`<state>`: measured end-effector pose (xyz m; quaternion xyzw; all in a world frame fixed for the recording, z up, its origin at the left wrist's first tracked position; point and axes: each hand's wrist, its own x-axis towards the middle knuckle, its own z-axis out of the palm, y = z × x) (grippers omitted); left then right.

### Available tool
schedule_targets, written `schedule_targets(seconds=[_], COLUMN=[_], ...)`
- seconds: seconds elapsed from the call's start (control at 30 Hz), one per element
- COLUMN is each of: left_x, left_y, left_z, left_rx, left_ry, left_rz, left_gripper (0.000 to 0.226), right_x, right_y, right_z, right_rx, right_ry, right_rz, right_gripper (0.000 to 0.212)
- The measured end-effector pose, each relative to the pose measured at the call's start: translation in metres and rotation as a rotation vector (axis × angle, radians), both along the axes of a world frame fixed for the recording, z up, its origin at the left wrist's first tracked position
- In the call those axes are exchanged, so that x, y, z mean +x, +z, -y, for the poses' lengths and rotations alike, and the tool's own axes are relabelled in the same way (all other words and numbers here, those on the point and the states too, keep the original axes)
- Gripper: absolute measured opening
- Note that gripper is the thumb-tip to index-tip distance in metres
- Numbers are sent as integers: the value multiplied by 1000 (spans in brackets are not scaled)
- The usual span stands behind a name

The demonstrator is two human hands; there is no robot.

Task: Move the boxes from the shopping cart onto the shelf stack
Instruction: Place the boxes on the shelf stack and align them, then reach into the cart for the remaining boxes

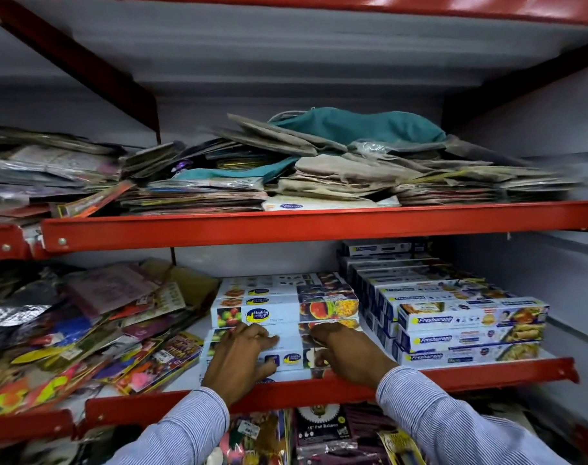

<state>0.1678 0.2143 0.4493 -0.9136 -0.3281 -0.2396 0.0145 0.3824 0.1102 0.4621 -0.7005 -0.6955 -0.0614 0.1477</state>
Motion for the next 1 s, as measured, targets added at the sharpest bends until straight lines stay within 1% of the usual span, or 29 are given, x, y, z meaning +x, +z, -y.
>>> schedule_targets(seconds=[0.13, 0.3, 0.37, 0.43, 0.6, 0.7, 0.77, 0.83, 0.9, 1.0], left_x=[-2, -5, -7, -12, -34, -53, -68, -83, -97, -122], left_y=[-8, -16, -18, -21, -39, -62, -85, -114, -144, -198], left_z=[0, 2, 6, 16, 63, 93, 112, 129, 144, 168], left_rx=[12, 91, 154, 206, 254, 221, 172, 103, 24, -105], left_ry=[8, 23, 48, 42, 0, -8, -3, 8, 11, 29], left_rz=[8, -47, -67, -47, -13, -27, -45, -62, -77, -157], left_gripper=[53, 61, 58, 57, 71, 77, 76, 76, 75, 74], right_x=[0, -4, -8, -13, -35, -55, -68, -80, -91, -106], right_y=[-2, -4, -6, -10, -31, -55, -79, -108, -136, -187], right_z=[0, 6, 11, 19, 49, 75, 93, 110, 126, 148], right_rx=[-14, -14, 5, 19, 128, 181, 175, 156, 129, 39], right_ry=[-15, -23, -18, -16, -63, -106, -117, -124, -138, -122], right_rz=[10, 49, 67, 109, 96, 68, 33, 2, -32, -59], right_gripper=[54, 62, 62, 60, 70, 71, 71, 73, 70, 67])
